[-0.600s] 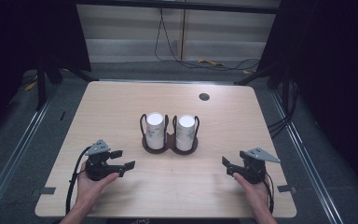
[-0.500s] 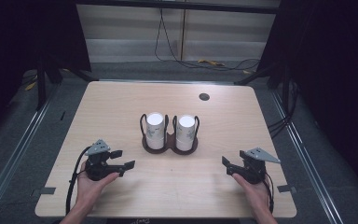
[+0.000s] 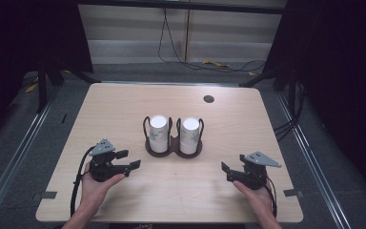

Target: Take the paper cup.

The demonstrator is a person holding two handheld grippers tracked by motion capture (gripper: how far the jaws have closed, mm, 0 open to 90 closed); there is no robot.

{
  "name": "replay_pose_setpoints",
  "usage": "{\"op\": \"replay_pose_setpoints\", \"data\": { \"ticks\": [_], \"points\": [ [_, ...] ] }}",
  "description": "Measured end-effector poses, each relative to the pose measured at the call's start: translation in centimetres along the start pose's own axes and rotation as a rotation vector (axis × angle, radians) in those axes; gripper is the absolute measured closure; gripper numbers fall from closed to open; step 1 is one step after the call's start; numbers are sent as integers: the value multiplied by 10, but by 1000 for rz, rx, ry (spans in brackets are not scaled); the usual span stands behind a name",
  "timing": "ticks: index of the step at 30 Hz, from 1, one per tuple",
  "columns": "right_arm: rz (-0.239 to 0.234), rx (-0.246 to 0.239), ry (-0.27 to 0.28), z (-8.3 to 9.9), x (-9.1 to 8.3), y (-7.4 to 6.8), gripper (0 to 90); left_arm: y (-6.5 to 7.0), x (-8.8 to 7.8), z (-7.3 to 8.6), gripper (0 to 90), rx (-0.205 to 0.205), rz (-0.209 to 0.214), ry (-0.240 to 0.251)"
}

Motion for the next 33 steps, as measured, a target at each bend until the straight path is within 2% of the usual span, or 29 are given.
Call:
{"op": "replay_pose_setpoints", "data": {
  "ticks": [2, 4, 6, 9, 12, 14, 17, 20, 23, 26, 28, 30, 33],
  "points": [
    [-12, 16, 13, 0, -1, -1, 200, 4, 0, -9, 310, -14, 13, 23],
    [-11, 19, 16, -1, -2, -3, 199, 7, 0, -12, 310, -9, 24, 31],
    [-15, 15, 18, -1, -3, -5, 197, 13, -2, -23, 309, 22, 36, 45],
    [-21, 11, 17, -2, -3, -8, 194, 14, -2, -34, 302, 32, 41, 56],
    [-28, 7, 11, -1, -2, -8, 193, 11, -2, -43, 304, 33, 43, 57],
    [-34, 8, 8, -1, -1, -9, 193, 11, -1, -48, 344, 32, 67, 56],
    [-40, 9, 3, 0, 0, -9, 193, 15, 2, -54, 346, 56, 93, 41],
    [-45, 9, 5, 0, 1, -10, 194, 19, 4, -60, 335, 96, 90, 36],
    [-68, 6, 18, -2, -1, -13, 190, 19, 6, -67, 304, 132, 49, 28],
    [-85, 3, 30, -3, -4, -16, 184, 21, 8, -76, 284, 141, 54, 43],
    [-87, 3, 29, -3, -4, -17, 183, 23, 11, -81, 259, 148, 42, 50],
    [-94, 4, 27, -3, -4, -17, 182, 24, 13, -85, 258, 168, 36, 51],
    [-93, 8, 23, -2, -3, -17, 179, 26, 16, -89, 261, 171, 39, 56]
  ]
}}
Point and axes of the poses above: each handheld gripper's, and its own axes: x roughly forward along the jaws, z roughly out of its underside, y roughly to its right, the point moved 8 cm from there along x, roughly forward along the jaws, and after that the axes turned 5 degrees about -x, right-handed, at the moved point
